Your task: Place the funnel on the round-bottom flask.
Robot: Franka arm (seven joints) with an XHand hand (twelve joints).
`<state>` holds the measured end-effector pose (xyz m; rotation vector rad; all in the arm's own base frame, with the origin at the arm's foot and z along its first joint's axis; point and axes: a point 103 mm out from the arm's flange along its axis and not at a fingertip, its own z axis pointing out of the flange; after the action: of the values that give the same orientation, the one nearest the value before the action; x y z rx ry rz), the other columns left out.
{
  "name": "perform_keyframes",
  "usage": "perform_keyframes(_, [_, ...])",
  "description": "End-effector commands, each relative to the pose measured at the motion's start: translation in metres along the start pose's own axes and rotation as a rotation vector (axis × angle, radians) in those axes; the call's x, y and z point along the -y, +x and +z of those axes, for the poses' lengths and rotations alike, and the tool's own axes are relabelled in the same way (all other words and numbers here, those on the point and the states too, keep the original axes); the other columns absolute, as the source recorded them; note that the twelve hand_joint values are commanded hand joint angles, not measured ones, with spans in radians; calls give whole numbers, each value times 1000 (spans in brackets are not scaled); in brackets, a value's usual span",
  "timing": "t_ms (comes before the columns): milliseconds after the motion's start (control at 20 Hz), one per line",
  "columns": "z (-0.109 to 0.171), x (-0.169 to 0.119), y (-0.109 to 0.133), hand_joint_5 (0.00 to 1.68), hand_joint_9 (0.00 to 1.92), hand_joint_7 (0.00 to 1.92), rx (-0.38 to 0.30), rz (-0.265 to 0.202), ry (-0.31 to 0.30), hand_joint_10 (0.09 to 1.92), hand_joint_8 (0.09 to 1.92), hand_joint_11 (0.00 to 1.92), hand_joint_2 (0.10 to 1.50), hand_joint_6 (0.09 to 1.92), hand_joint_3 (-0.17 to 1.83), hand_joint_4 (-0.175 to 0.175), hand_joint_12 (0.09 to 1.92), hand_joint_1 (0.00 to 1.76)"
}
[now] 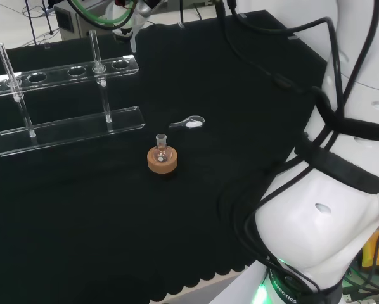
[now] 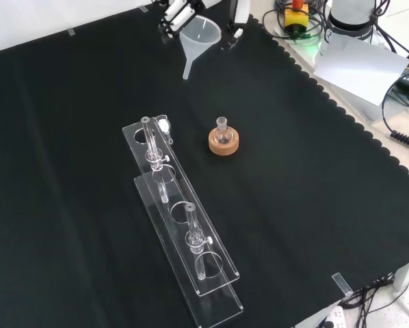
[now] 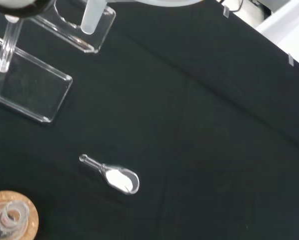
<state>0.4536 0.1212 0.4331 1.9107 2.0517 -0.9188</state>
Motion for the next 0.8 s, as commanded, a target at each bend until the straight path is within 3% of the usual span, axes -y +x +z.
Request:
perform_keyframes(50, [33, 42, 18, 725, 1102, 818, 15, 25, 41, 357, 570, 646, 692, 822, 640, 22, 1241, 779])
perform_keyframes(800, [102, 29, 36, 723, 1101, 811, -32, 1, 134, 357, 578, 650, 694, 829, 642, 22, 1239, 779])
